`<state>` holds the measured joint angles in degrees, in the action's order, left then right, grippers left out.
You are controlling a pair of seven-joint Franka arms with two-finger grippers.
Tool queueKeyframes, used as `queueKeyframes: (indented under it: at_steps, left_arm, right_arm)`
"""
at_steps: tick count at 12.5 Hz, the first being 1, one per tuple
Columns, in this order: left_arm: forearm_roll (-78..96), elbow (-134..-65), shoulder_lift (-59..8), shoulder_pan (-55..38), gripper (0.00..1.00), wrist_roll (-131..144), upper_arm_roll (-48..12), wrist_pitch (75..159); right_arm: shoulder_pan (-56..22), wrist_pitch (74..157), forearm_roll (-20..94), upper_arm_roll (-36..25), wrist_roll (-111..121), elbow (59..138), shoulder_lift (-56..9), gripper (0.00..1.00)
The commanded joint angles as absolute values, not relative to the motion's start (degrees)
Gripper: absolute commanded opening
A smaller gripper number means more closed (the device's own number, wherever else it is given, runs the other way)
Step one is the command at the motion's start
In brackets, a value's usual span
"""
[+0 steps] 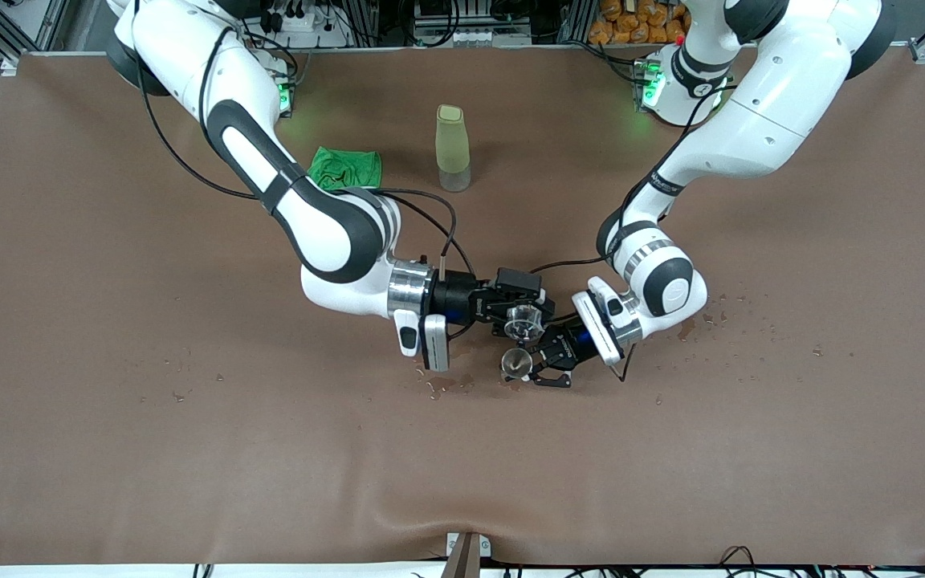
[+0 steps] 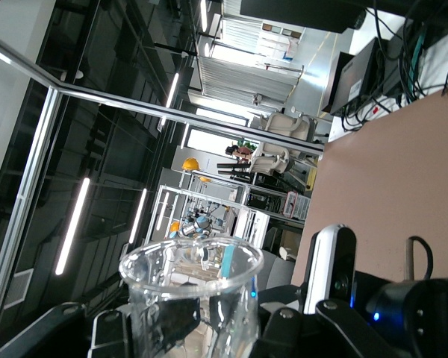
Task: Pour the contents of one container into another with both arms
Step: 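Tilt the jigger with the left gripper to pour into the beaker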
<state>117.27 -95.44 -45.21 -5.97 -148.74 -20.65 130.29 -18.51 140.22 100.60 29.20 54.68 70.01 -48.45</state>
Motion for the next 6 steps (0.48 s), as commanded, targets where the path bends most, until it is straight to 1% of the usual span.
queueKeyframes:
  at_steps: [1,6]
  left_arm:
    - [119.27,-94.22,-45.88,-6.42,0.0,-150.12,-20.65,130.87]
    - [119.27,-94.22,-46.14,-6.5,0.0,-150.12,-20.57,130.87]
  right_arm:
    - [-20.04,140.1,100.63,28.04,50.28,67.41,-49.48,0.0]
    - [-20.48,139.92,100.72,28.04,44.04,66.62,-49.66,0.0]
